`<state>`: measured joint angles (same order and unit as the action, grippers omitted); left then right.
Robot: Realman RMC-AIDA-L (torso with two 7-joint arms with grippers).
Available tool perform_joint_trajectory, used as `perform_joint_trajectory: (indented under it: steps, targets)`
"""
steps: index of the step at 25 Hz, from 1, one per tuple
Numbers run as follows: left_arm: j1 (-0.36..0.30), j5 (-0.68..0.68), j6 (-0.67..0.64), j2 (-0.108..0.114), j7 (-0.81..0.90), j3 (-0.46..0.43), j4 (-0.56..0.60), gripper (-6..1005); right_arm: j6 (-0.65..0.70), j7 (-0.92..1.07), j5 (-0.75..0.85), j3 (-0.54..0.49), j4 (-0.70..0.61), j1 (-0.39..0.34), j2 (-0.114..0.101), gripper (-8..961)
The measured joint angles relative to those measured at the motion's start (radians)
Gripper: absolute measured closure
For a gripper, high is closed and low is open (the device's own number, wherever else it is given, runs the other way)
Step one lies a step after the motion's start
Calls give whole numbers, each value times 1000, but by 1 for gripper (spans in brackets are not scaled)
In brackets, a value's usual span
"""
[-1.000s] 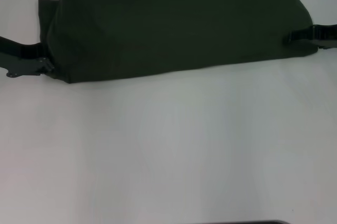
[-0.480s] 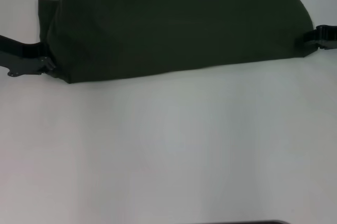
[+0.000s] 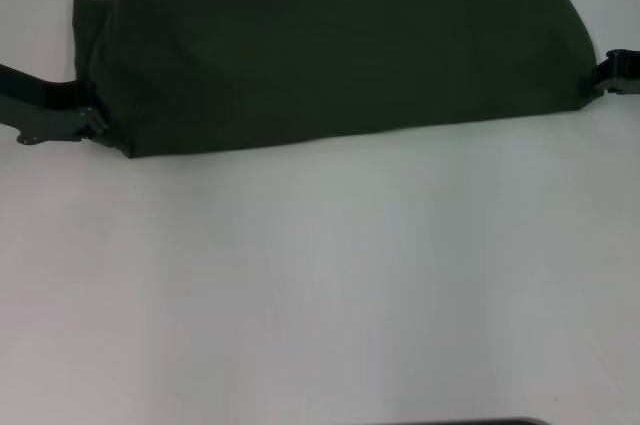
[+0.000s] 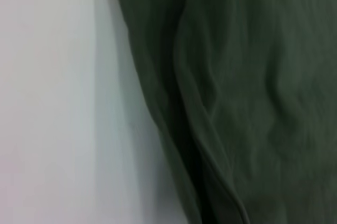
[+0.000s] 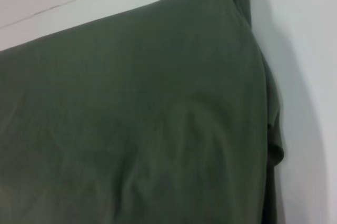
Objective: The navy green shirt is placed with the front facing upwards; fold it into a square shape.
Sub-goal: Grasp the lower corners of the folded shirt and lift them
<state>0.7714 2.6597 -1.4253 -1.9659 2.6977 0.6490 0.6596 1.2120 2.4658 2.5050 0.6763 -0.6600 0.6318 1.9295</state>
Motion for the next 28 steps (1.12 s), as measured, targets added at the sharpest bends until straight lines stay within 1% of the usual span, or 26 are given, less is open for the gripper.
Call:
perform_joint_trajectory:
  steps: [4, 7, 12, 17, 21, 25, 28]
  targets:
    - [0, 1, -4, 3, -1, 0, 0, 905, 9, 1, 1, 0, -2, -2, -7, 943]
    - [0, 5, -26, 6, -11, 1, 0, 902, 30, 1, 1, 1, -2, -3, -12, 943]
    - [-8, 12, -122, 10, -52, 4, 18, 896, 147, 0, 25, 8, -38, -17, -24, 942]
    - [-19, 57, -219, 11, -71, 6, 45, 891, 304, 1, 122, 0, -120, -39, -17, 943]
    - [-25, 92, -288, 8, -80, 6, 64, 886, 396, 1, 134, -2, -156, -63, -15, 942]
    - [-47, 134, -345, 1, -85, 7, 88, 882, 439, 1, 144, 3, -157, -77, -20, 942]
    - [-63, 171, -374, -5, -89, 8, 95, 878, 452, 0, 182, 2, -153, -79, -17, 942]
